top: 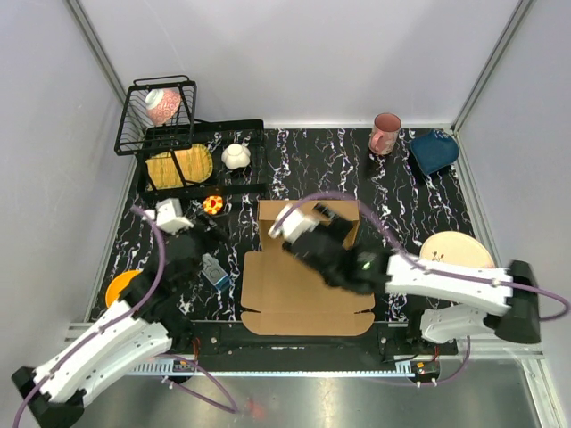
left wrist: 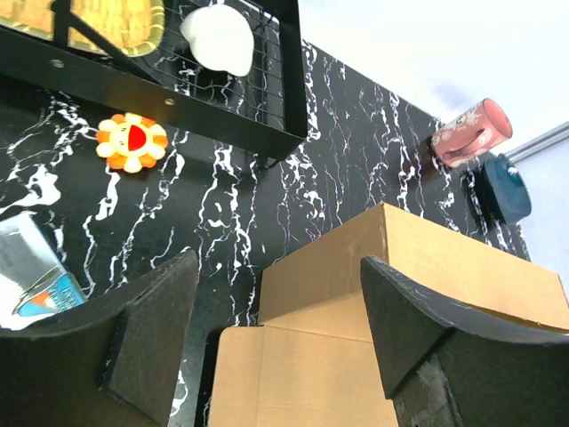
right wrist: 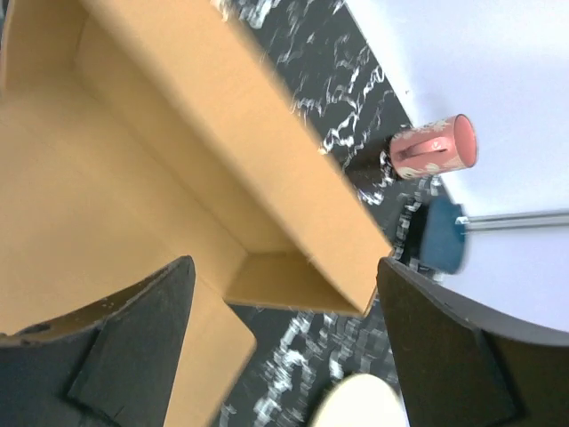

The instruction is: Fold the paper box

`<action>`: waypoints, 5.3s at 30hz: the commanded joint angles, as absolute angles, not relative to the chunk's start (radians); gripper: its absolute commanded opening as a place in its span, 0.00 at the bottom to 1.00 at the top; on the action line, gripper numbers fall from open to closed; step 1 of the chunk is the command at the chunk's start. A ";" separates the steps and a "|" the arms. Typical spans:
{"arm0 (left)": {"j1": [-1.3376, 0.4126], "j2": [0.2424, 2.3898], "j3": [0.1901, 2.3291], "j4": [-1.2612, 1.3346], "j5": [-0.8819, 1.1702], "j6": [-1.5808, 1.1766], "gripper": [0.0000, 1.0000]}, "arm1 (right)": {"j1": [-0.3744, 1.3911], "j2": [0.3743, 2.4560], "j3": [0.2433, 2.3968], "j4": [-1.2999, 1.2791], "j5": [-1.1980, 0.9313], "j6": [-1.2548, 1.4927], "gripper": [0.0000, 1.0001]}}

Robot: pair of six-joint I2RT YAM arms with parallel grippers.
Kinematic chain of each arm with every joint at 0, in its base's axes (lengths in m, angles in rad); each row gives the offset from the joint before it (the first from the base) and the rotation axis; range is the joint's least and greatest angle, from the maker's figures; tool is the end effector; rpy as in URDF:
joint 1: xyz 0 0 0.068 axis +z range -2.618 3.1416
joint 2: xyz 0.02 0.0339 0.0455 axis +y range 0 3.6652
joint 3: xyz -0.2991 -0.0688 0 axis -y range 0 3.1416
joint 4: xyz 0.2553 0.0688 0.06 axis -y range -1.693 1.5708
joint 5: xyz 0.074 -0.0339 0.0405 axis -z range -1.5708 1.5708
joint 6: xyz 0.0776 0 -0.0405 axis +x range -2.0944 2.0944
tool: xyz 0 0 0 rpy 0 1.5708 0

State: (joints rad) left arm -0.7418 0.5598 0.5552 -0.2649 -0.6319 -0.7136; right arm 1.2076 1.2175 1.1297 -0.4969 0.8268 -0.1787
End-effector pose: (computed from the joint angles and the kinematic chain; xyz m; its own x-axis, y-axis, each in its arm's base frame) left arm 0.1444 -0.0701 0.2948 -0.2305 -0.5052 -0.8317 -0.0337 0.8583 -0.5120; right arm 0.1534 0.2430 0.3617 -0.1192 -0.6524 -0.7484 -0.4433 0.7094 -0.5479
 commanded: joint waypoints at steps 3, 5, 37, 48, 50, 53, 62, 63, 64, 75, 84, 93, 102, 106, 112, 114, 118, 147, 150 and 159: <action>-0.736 0.322 0.518 -0.477 -0.718 -0.775 0.76 | 1.338 1.299 1.180 -0.505 1.101 -0.414 0.89; -0.738 0.272 0.520 -0.501 -0.724 -0.767 0.76 | 1.351 1.318 1.172 -0.477 1.097 -0.466 0.89; -0.738 0.270 0.500 -0.526 -0.715 -0.758 0.77 | 1.161 1.615 1.143 -0.230 1.034 -0.630 0.35; -0.738 0.284 0.532 -0.525 -0.710 -0.755 0.77 | 1.166 1.548 1.140 -0.224 1.115 -0.693 0.00; -0.738 0.290 0.557 -0.522 -0.718 -0.750 0.77 | 1.166 1.508 1.143 -0.224 1.127 -0.718 0.00; -0.738 0.316 0.629 -0.514 -0.733 -0.723 0.77 | 1.161 1.428 1.167 -0.232 1.144 -0.724 0.00; -0.738 0.348 0.842 -0.459 -0.770 -0.628 0.77 | 0.826 1.298 1.397 -0.851 0.797 -0.033 0.00; -0.738 0.348 0.860 -0.451 -0.781 -0.608 0.77 | 0.781 1.287 1.400 -0.891 0.663 0.029 0.00; -0.738 0.350 0.867 -0.451 -0.785 -0.601 0.77 | 0.743 1.269 1.396 -0.900 0.606 0.119 0.00; -0.738 0.276 0.839 -0.486 -0.811 -0.653 0.75 | 0.218 1.138 1.050 -0.760 -0.132 0.795 0.00; -0.738 0.279 0.668 -0.373 -0.648 -0.713 0.67 | 0.296 1.112 0.853 -0.747 -0.011 1.372 0.00; -0.739 0.255 0.474 -0.233 -0.528 -0.767 0.67 | 0.615 1.422 1.026 -0.876 0.186 1.667 0.00; -0.741 0.216 0.437 -0.295 -0.525 -0.761 0.69 | 0.657 1.404 0.897 -0.716 0.146 1.620 0.45; -0.741 0.201 0.448 -0.313 -0.566 -0.730 0.71 | 0.664 1.306 0.934 -0.785 0.212 1.523 0.62; -0.741 0.264 0.518 -0.393 -0.653 -0.704 0.75 | 0.670 1.114 0.966 -0.844 0.291 1.298 0.67; -0.741 0.308 0.528 -0.426 -0.695 -0.713 0.76 | 0.670 1.059 0.951 -0.848 0.342 1.212 0.67; -0.741 0.360 0.543 -0.463 -0.790 -0.729 0.77 | 0.670 0.973 0.902 -0.783 0.341 1.041 0.65; -0.584 1.218 0.689 -0.885 -0.578 -1.620 0.99 | 0.670 0.687 0.788 -0.462 0.129 0.569 0.62; -0.560 1.264 0.646 -0.836 -0.563 -1.606 0.99 | 0.672 0.687 0.795 -0.465 0.123 0.572 0.62; -0.512 1.255 0.546 -0.609 -0.521 -1.418 0.51 | 0.670 0.684 0.795 -0.483 0.132 0.571 0.61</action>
State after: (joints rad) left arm -0.5220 1.2705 0.5797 -0.7567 -0.5762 -1.4818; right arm 0.6659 0.6914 0.7532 -0.4923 0.1368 0.5858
